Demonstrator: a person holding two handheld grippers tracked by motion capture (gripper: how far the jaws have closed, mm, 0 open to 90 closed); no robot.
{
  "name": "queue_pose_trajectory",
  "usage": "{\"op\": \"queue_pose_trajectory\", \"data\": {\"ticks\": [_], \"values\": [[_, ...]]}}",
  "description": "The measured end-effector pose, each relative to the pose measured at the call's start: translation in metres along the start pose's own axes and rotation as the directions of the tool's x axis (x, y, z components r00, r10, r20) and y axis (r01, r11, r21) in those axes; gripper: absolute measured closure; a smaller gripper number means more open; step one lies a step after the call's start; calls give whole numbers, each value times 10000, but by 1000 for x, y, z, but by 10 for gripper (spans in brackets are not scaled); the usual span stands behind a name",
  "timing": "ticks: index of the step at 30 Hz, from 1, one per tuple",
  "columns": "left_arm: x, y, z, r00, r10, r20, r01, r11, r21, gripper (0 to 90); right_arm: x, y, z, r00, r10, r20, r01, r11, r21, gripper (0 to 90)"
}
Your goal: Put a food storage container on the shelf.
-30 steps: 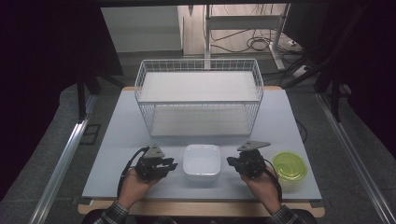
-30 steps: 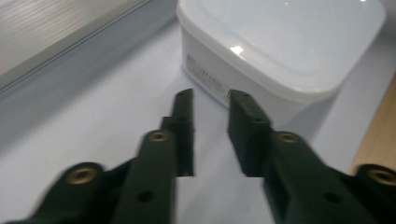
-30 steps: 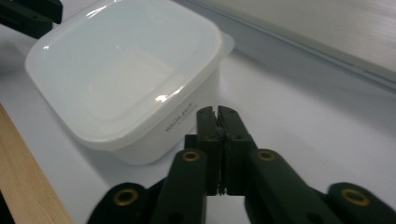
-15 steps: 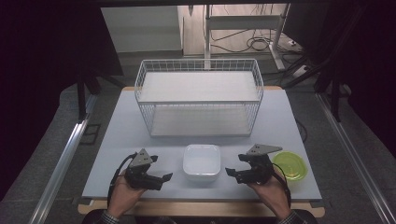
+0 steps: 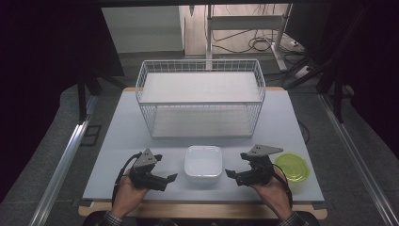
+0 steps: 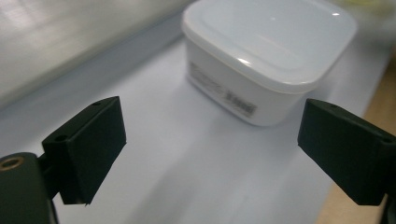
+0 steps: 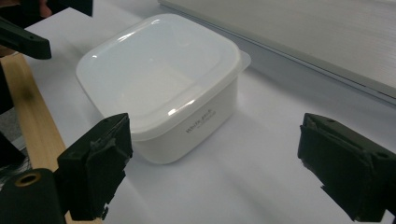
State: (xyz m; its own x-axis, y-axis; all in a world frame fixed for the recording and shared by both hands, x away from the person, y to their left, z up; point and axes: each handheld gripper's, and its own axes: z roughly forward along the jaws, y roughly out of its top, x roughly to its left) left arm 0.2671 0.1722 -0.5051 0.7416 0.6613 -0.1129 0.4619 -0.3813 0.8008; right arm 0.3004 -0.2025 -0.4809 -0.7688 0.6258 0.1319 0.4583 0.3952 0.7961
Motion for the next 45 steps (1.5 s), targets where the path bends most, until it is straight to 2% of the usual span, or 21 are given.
{"op": "queue_pose_trajectory", "data": {"ticks": [1, 5, 9, 12, 15, 18, 22, 30, 32, 34, 35, 38, 41, 43, 45], "values": [[0, 1, 1, 9999, 53, 125, -55, 9999, 147, 76, 0, 1, 0, 10000, -18, -63, 18, 10000, 9, 107], [-2, 7, 6, 9996, 287, 57, -289, 9988, 403, 74, 2, 4, 2, 9996, -174, -240, 176, 9998, 82, 92], [-1, 14, 9, 9993, 69, 357, -80, 9995, 294, 54, 5, 6, 7, 9990, -366, -246, 375, 9986, 360, 49], [2, 18, 13, 9980, -118, 621, 102, 9996, 250, 60, 8, 7, 11, 9992, -270, -304, 283, 9987, 428, 45], [3, 24, 16, 9982, -43, 592, 32, 9998, 193, 86, 10, 11, 14, 9994, -265, -220, 279, 9976, 631, 86], [5, 28, 19, 9959, -127, 897, 121, 9999, 67, 124, 8, 15, 16, 9981, 225, -569, -186, 9975, 675, 147], [8, 32, 28, 9935, -213, 1122, 202, 9997, 109, 132, 6, 21, 22, 9958, 437, -801, -366, 9955, 878, 211], [18, 39, 52, 9793, -568, 1941, 459, 9971, 603, 138, -2, 26, 43, 9880, 1045, -1135, -877, 9857, 1440, 240], [18, 40, 57, 9706, -785, 2276, 648, 9956, 674, 145, -4, 27, 48, 9853, 1183, -1231, -983, 9826, 1573, 256], [18, 40, 58, 9648, -859, 2487, 695, 9948, 741, 155, -7, 28, 51, 9751, 1547, -1589, -1272, 9770, 1710, 295], [18, 40, 59, 9593, -994, 2645, 799, 9933, 835, 163, -7, 28, 51, 9743, 1581, -1606, -1299, 9764, 1728, 298], [17, 40, 56, 9591, -1210, 2559, 970, 9898, 1044, 173, -5, 30, 49, 9733, 1723, -1513, -1423, 9713, 1905, 376], [15, 38, 51, 9535, -1655, 2518, 1369, 9824, 1275, 236, -3, 30, 43, 9714, 1909, -1409, -1618, 9673, 1956, 464], [13, 35, 48, 9465, -1952, 2568, 1656, 9773, 1325, 281, -2, 29, 39, 9697, 2016, -1378, -1740, 9664, 1890, 510], [9, 33, 44, 9461, -2044, 2511, 1754, 9755, 1331, 323, 1, 28, 35, 9709, 2020, -1291, -1767, 9670, 1837, 542]]}}
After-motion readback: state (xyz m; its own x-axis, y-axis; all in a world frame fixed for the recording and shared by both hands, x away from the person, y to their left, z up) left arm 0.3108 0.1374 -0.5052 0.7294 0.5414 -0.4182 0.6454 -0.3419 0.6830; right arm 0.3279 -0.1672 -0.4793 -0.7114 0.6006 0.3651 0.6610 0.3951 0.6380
